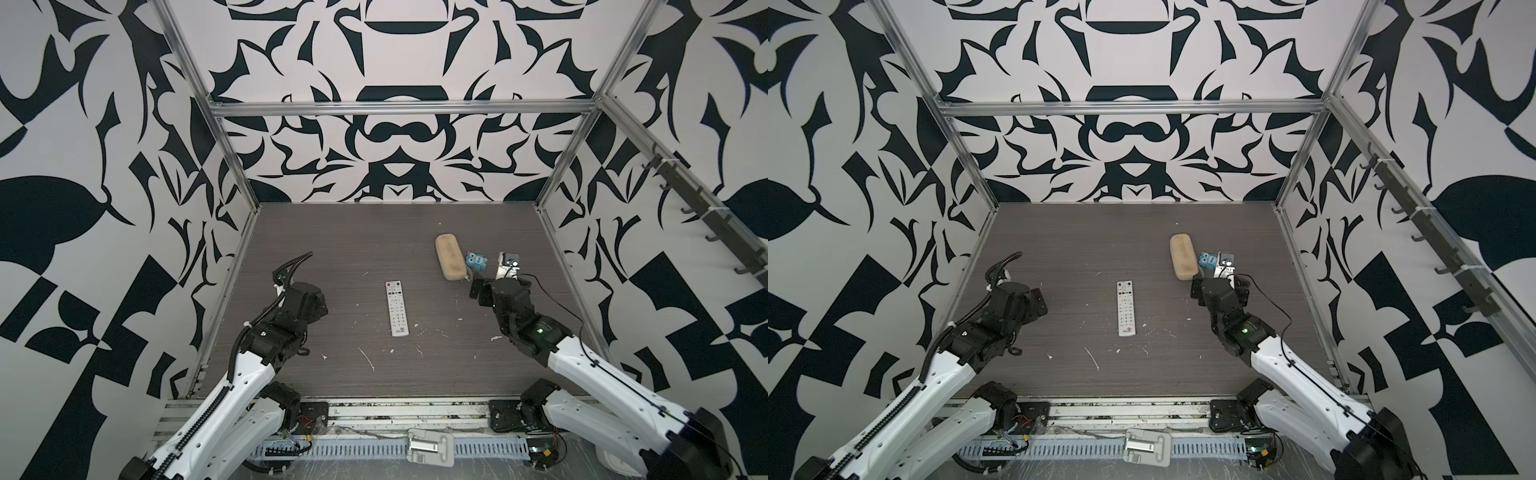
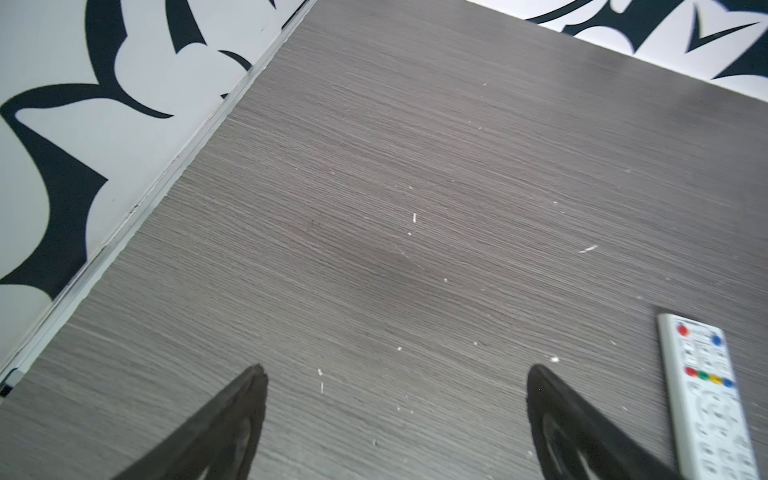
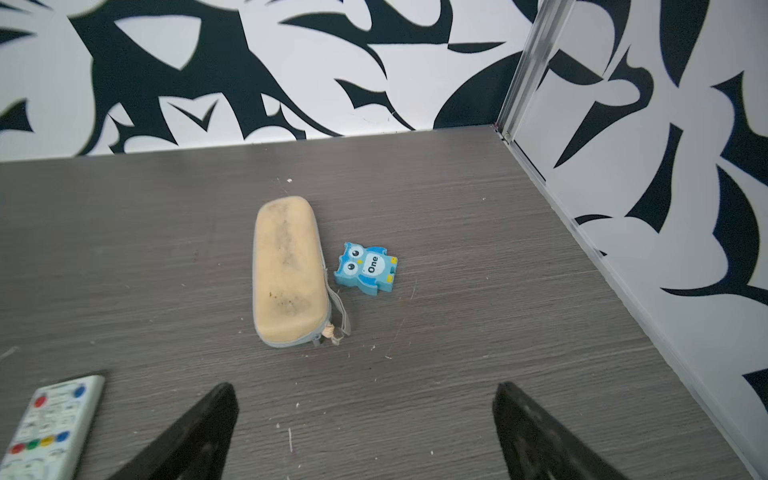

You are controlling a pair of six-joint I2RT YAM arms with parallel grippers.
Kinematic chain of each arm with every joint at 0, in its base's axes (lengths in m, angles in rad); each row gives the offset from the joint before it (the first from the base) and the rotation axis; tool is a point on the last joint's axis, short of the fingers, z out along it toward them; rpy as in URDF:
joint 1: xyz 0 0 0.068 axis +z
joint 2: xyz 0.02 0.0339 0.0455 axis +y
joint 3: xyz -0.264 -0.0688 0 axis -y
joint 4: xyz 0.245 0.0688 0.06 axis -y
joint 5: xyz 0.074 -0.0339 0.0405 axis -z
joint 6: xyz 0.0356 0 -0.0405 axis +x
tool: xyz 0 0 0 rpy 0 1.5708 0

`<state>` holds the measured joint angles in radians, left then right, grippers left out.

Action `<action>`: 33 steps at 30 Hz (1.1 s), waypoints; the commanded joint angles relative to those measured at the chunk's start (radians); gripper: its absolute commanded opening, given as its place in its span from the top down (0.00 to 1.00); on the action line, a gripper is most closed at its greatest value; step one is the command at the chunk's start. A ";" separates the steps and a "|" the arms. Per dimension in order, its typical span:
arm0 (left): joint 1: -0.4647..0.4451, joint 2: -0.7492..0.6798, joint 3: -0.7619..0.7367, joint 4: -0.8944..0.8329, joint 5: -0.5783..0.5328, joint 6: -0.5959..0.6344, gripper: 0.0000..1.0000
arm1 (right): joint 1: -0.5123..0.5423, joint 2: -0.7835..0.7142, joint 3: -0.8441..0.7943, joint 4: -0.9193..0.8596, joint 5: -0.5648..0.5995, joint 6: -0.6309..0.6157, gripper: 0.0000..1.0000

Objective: Load the batteries into the remote control

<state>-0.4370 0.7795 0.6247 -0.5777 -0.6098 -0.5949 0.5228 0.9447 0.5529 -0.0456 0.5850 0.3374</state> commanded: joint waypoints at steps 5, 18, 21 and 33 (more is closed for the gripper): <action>0.129 0.103 0.009 0.136 -0.044 0.138 0.01 | -0.155 0.202 -0.020 0.321 -0.042 -0.060 0.01; 0.371 0.169 -0.200 0.619 0.008 0.362 0.01 | -0.337 0.394 0.035 0.340 -0.122 -0.247 0.00; 0.375 0.206 -0.211 0.658 0.009 0.367 0.01 | -0.349 0.400 0.008 0.349 -0.129 -0.260 0.00; 0.405 0.416 -0.296 1.134 0.091 0.400 0.01 | -0.394 0.519 -0.075 0.653 -0.195 -0.319 0.00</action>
<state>-0.0418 1.1526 0.3347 0.3435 -0.5747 -0.2264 0.1444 1.4422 0.4747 0.4900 0.4118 0.0399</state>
